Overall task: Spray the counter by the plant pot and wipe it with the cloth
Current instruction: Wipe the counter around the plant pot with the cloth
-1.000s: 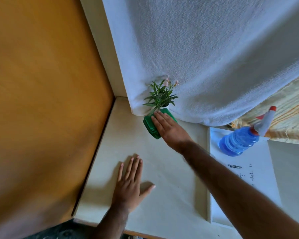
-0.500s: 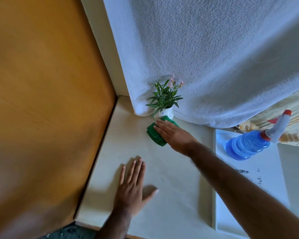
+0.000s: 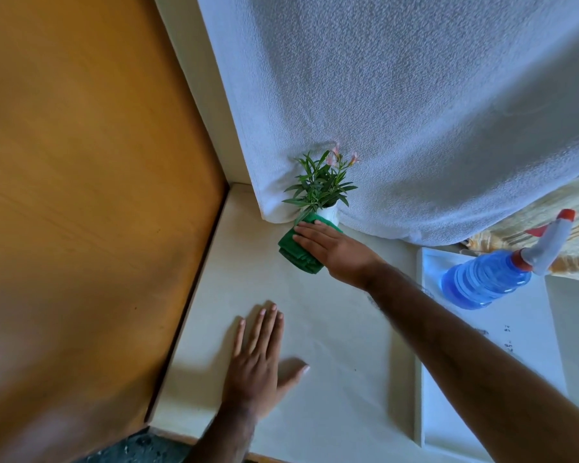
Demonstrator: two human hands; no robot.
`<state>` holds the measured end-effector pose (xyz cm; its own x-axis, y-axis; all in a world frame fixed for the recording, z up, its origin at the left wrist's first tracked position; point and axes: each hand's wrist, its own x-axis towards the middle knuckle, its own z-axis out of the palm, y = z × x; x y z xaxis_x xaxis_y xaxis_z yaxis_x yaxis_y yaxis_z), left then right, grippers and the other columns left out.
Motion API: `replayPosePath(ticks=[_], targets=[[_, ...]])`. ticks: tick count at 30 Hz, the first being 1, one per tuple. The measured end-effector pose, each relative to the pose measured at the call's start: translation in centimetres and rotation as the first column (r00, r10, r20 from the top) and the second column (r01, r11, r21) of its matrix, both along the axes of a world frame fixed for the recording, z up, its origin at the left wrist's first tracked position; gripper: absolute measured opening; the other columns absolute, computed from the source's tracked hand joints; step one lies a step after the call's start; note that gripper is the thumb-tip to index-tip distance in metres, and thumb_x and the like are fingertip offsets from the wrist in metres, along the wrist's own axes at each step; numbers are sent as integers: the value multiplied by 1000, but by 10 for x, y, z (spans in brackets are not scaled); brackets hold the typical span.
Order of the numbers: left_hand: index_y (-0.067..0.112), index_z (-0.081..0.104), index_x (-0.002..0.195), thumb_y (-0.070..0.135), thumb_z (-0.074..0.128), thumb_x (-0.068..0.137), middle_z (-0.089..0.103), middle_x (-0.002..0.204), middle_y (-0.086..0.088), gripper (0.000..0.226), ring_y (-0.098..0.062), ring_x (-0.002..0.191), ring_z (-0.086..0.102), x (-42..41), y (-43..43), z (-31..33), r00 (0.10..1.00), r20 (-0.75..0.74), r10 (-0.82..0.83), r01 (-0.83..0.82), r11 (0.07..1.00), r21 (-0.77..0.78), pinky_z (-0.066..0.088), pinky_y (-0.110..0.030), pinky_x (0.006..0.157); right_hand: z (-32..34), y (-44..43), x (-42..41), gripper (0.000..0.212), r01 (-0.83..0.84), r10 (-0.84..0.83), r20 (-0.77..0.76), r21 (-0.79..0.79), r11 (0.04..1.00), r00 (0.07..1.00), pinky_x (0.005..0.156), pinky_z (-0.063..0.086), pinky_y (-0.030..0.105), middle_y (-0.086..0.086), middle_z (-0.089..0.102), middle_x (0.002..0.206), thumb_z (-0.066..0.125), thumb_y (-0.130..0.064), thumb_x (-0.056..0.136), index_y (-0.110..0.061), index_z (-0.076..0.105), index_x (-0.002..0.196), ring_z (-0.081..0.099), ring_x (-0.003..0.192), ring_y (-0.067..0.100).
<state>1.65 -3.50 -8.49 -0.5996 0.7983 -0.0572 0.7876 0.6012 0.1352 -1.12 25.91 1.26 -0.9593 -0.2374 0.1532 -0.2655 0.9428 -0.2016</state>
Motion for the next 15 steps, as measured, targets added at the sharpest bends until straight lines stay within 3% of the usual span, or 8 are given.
replayPosePath(ticks=[3,7,15], targets=[[7,22,164,84,36,93,21,175,-11,106,-28,162,21,-1,0,0,1000,7,1,-1,1000,-4,33,-62,124,-5,-6,3,75,74,-71,38,-70,995,997,114,33,55,26,46,147,53,28,68,8,47,140,39,139,42],[8,18,165,85,36,92,17,177,-10,108,-27,163,16,-1,-1,-3,1000,23,4,-3,1000,-16,28,-61,125,-9,-14,10,70,126,-124,29,-131,983,992,112,35,55,24,49,144,55,29,71,8,51,137,41,138,41],[8,16,166,85,38,92,13,177,-9,109,-27,164,13,-1,-3,-8,1000,27,-7,7,1000,-1,19,-59,128,-3,-2,13,65,93,-98,-107,-52,994,989,115,30,50,23,54,141,55,26,72,7,54,134,47,134,40]])
